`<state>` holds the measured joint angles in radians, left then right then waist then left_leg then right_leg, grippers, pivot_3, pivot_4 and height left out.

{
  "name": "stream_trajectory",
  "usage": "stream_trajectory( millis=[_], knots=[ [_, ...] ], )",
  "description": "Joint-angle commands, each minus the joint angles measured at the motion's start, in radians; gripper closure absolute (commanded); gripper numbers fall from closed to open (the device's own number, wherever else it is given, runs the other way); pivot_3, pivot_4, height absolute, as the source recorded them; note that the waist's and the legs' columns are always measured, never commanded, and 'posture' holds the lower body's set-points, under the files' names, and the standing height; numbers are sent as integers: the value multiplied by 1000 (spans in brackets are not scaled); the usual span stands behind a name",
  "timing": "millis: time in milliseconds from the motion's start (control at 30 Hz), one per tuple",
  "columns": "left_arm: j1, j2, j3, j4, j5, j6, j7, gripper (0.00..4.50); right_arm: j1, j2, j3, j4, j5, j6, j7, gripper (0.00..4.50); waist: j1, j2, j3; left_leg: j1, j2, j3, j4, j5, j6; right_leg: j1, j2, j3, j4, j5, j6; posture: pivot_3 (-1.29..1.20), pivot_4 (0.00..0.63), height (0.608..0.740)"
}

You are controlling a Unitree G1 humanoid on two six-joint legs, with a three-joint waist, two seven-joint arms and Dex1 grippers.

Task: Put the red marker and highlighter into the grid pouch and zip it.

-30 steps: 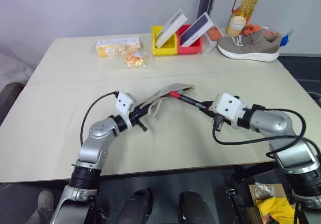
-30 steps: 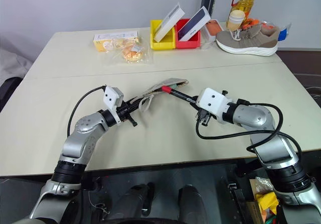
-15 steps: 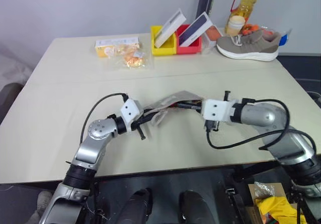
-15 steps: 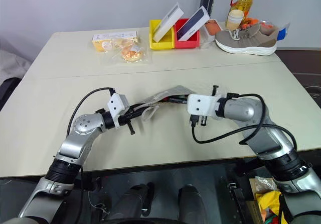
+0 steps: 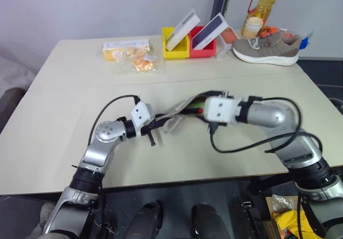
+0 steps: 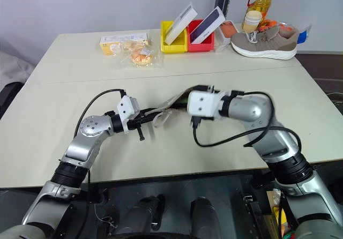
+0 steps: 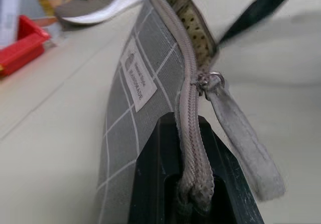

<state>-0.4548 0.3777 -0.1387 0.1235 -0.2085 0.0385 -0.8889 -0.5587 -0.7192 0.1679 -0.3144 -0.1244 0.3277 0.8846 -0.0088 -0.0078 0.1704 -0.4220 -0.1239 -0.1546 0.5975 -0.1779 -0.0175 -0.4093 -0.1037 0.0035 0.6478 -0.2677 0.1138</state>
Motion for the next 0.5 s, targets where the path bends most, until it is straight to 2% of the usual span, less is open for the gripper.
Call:
stream_trajectory(
  millis=[33, 100, 167, 233, 367, 500],
  knots=[
    [-52, -34, 60, -4, -50, 57, 59, 4500, -9, 38, -169, -78, 185, 112, -2, 1076, 1, 0, 0, 0, 0, 0, 0, 0, 0, 0, 0, 0, 0, 0, 0, 0, 150, 740],
    [-92, -76, 91, 11, -71, 111, 126, 4500, 46, 78, -260, -138, 356, 256, 17, 1076, 4, 0, 0, 0, 0, -1, 0, 0, 0, 1, 0, 0, 0, 0, 0, 0, 150, 740],
    [-115, -107, 102, 15, -81, 147, 162, 4500, 101, 114, -277, -184, 442, 339, 7, 1076, 7, -2, -1, 0, 0, -3, 1, 0, 0, 1, 0, -2, 0, 0, 0, 0, 150, 740],
    [-122, -122, 103, 15, -75, 161, 181, 4500, 119, 150, -251, -192, 441, 366, -52, 1076, 3, -2, 0, 0, 0, -3, 1, 0, 0, 1, 0, -2, 0, 0, 0, 0, 150, 740],
    [-134, -147, 93, 28, -58, 168, 215, 4500, 100, 303, -127, -142, 367, 393, -242, 1076, -10, -2, -1, 1, 0, -2, 0, 0, 0, 0, 1, -1, 2, 0, 0, 0, 150, 740],
    [-136, -161, 84, 22, -51, 169, 227, 4500, 49, 469, -146, -83, 390, 508, -411, 1076, -5, -2, -1, 1, 0, -3, 0, 1, -2, 0, 1, -1, 3, 0, -1, 0, 150, 740]
  ],
)
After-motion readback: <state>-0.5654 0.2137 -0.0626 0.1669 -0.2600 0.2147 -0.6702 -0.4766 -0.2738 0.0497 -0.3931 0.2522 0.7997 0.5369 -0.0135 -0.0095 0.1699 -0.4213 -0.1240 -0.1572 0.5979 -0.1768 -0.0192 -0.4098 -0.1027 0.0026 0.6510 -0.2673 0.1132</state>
